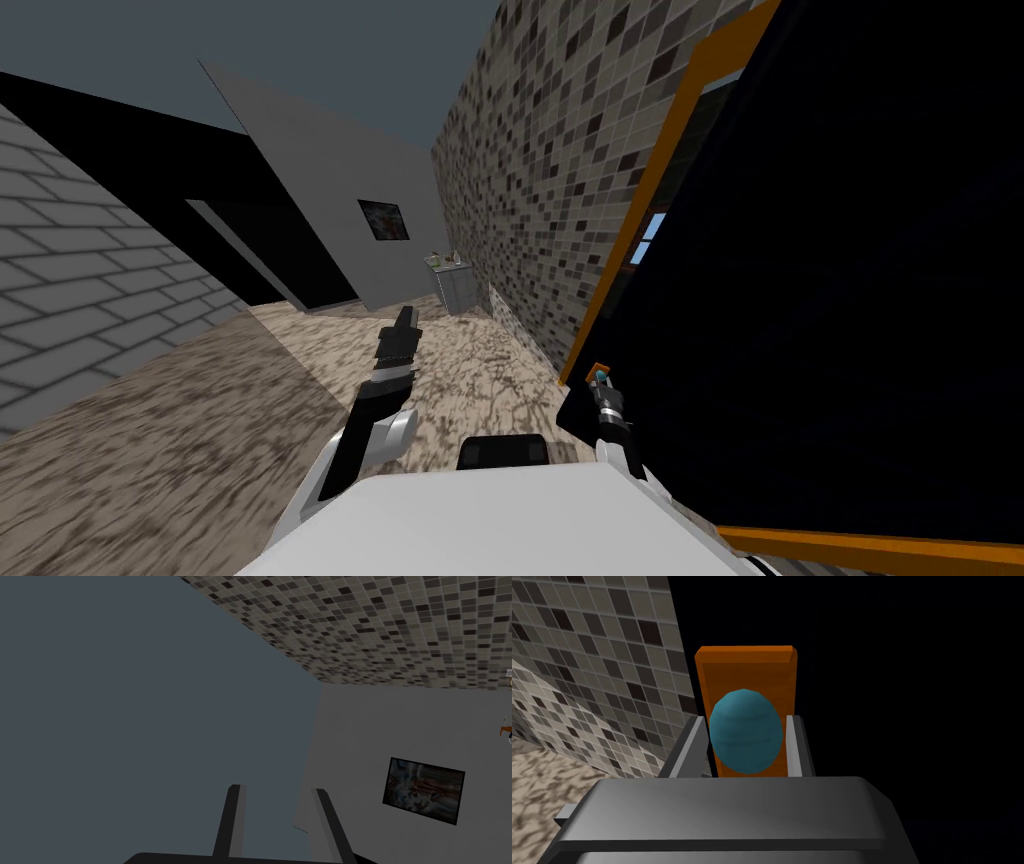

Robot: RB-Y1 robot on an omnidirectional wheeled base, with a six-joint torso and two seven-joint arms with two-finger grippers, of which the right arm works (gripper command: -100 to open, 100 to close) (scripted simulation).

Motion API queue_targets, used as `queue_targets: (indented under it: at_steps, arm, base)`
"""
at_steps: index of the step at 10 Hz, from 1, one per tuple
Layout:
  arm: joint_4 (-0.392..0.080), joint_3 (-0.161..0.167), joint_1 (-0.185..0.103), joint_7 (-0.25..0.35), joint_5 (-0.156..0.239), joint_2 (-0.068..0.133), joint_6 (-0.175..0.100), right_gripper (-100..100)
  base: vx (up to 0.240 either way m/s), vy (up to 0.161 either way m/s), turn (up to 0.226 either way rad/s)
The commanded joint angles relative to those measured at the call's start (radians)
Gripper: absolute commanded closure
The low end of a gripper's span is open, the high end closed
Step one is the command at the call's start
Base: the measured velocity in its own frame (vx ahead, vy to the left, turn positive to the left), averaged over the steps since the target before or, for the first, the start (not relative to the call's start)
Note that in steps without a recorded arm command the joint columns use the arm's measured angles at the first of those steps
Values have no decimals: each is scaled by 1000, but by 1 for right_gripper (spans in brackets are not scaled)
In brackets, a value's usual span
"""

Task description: Pull the door open

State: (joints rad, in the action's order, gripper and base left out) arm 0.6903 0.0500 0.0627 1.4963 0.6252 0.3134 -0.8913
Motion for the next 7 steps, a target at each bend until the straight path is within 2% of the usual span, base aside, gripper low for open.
queue_targets:
  at_steps: [1,3,5,7]
  arm:
    - [8,19,6,13,-11,8,-3,100]
    - [17,41,14,29,-23,17,-7,100]
    - [32,78,26,55,-43,31,-14,100]
    - [43,104,34,74,-58,42,-19,100]
  base:
    - [-161,-9,56]
    - [-230,3,64]
    - [-275,-36,84]
    - [-269,38,57]
